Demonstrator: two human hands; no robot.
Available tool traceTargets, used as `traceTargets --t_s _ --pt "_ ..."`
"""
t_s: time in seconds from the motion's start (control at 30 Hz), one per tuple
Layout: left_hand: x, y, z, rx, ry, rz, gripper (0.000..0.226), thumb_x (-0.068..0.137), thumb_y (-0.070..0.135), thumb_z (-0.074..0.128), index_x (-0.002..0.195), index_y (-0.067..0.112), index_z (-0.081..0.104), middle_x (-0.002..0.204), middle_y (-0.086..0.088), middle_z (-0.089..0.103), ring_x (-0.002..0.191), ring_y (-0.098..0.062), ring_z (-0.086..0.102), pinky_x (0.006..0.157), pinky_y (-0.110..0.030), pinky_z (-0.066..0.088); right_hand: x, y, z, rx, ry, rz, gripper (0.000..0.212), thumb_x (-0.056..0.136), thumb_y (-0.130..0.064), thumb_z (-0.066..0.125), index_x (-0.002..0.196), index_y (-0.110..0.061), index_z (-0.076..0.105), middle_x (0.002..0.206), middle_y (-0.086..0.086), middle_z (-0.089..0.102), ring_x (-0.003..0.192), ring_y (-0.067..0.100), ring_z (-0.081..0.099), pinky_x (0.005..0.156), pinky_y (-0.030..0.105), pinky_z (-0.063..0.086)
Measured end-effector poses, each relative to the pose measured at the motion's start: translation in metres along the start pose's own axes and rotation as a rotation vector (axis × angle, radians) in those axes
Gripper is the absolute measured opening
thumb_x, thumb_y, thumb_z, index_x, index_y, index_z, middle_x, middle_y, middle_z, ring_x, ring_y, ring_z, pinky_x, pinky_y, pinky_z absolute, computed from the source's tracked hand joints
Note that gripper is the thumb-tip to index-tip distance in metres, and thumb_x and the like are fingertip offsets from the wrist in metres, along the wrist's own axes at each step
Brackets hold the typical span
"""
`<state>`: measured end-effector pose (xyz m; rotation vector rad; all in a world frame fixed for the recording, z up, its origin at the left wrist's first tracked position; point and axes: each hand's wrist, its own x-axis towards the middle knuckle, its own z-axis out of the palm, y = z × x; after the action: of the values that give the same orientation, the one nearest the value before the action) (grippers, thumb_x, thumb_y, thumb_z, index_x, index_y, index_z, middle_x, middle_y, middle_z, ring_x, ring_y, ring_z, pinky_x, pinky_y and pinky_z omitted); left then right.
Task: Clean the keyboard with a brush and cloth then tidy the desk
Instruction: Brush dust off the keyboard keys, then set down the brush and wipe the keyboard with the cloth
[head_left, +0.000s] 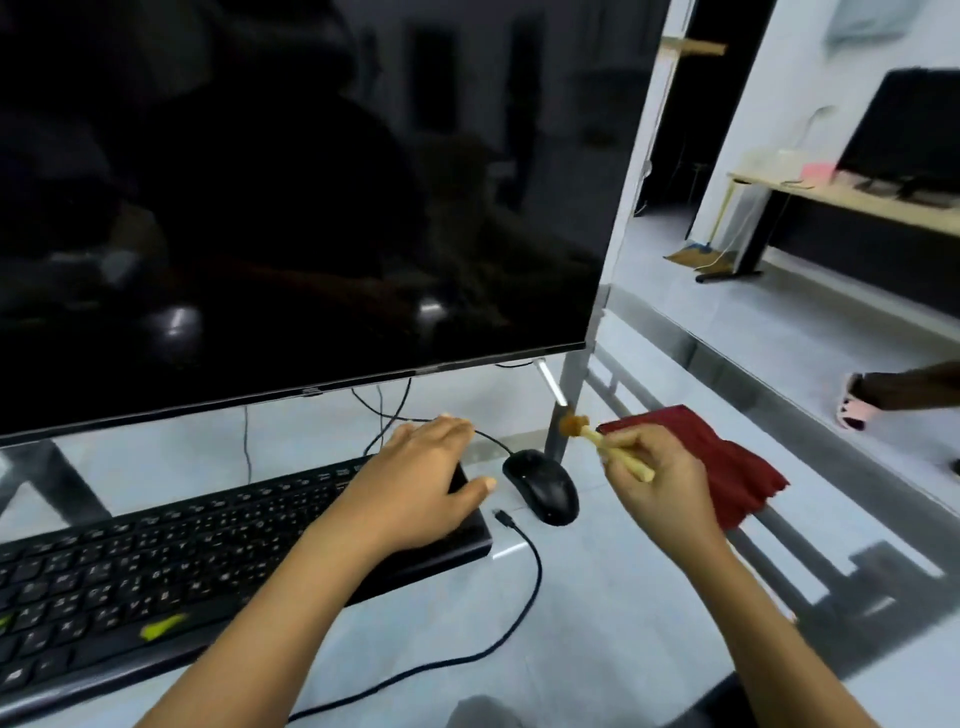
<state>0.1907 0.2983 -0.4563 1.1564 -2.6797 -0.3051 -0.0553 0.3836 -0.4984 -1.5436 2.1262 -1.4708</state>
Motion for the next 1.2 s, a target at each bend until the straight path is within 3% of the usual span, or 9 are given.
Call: traceTargets --t_s 0.1,0.2,0.43,0.63,0.8,0.93,1.0,1.13,1.2 --pt "0.013 0.003 0.015 0.013 -0.047 -0.033 0.075 0.090 0.062 0.039 0.151 0.021 0.023 0.159 0.005 0.020 0.146 -0.016 0.014 0.119 -0.034 0.014 -0.008 0.015 0.004 -0.149 -0.089 -0.188 0.020 0.077 -0.001 0.072 0.092 -0.013 0.072 0.096 -0.001 0.065 0.084 0.007 0.062 0.079 0.007 0.046" --pt "0.016 0.002 0.025 0.014 -0.081 -0.081 0.080 0.088 0.067 0.037 0.152 0.022 0.021 0.159 0.004 0.020 0.146 -0.017 0.015 0.119 -0.035 0.016 -0.013 0.021 0.005 -0.210 -0.130 -0.200 0.027 0.079 -0.008 0.067 0.105 -0.012 0.072 0.103 -0.001 0.062 0.087 0.012 0.063 0.082 0.003 0.040" --pt "0.023 0.002 0.029 0.003 -0.093 -0.110 0.086 0.082 0.075 0.031 0.150 0.024 0.025 0.158 0.005 0.024 0.144 -0.020 0.023 0.116 -0.037 0.025 -0.020 0.023 0.003 -0.376 -0.249 -0.223 0.042 0.087 -0.023 0.058 0.127 -0.012 0.060 0.118 0.004 0.053 0.107 0.021 0.052 0.091 0.032 0.050" --pt "0.020 0.005 0.029 -0.017 -0.102 -0.106 0.087 0.081 0.076 0.028 0.150 0.024 0.025 0.157 0.006 0.025 0.144 -0.020 0.023 0.115 -0.040 0.028 -0.022 0.021 0.006 -0.496 -0.240 -0.240 0.035 0.090 -0.022 0.054 0.122 -0.014 0.062 0.116 0.005 0.056 0.101 0.025 0.051 0.087 0.040 0.049" --pt "0.014 0.006 0.020 -0.040 -0.079 -0.088 0.084 0.082 0.074 0.028 0.149 0.024 0.025 0.157 0.008 0.024 0.144 -0.020 0.022 0.115 -0.039 0.028 0.007 0.024 -0.012 -0.559 -0.066 -0.063 0.035 0.092 -0.024 0.056 0.127 -0.025 0.060 0.119 0.005 0.057 0.108 0.028 0.049 0.090 0.043 0.040" --pt "0.008 0.001 0.018 -0.004 -0.085 -0.083 0.089 0.080 0.076 0.023 0.150 0.021 0.024 0.159 0.003 0.021 0.147 -0.018 0.013 0.119 -0.041 0.016 0.033 0.037 -0.024 -0.765 -0.177 0.199 0.041 0.096 -0.039 0.049 0.137 -0.031 0.048 0.137 0.006 0.047 0.125 0.030 0.042 0.102 0.048 0.034" --pt "0.003 0.002 0.019 0.035 -0.096 -0.067 0.088 0.083 0.074 0.025 0.151 0.018 0.020 0.160 0.001 0.019 0.148 -0.014 0.008 0.121 -0.039 0.006 0.038 0.042 -0.022 -0.722 -0.130 0.165 0.033 0.098 -0.029 0.048 0.130 -0.026 0.057 0.130 0.006 0.053 0.117 0.029 0.050 0.096 0.044 0.043" --pt "-0.015 0.000 0.012 0.058 -0.073 -0.049 0.087 0.086 0.071 0.035 0.151 0.016 0.018 0.160 0.001 0.017 0.148 -0.013 0.006 0.121 -0.042 0.003 0.053 0.037 -0.027 -0.495 -0.138 0.157 0.027 0.095 -0.009 0.050 0.104 -0.026 0.070 0.097 0.006 0.061 0.068 0.019 0.062 0.057 0.033 0.055" --pt "-0.026 -0.011 0.004 0.046 -0.050 -0.065 0.091 0.083 0.073 0.039 0.151 0.017 0.017 0.160 0.001 0.015 0.148 -0.012 0.005 0.121 -0.043 0.002 0.059 0.024 -0.024 -0.460 -0.005 0.116 0.026 0.097 -0.015 0.047 0.108 -0.023 0.068 0.102 0.016 0.062 0.073 0.028 0.061 0.064 0.032 0.052"
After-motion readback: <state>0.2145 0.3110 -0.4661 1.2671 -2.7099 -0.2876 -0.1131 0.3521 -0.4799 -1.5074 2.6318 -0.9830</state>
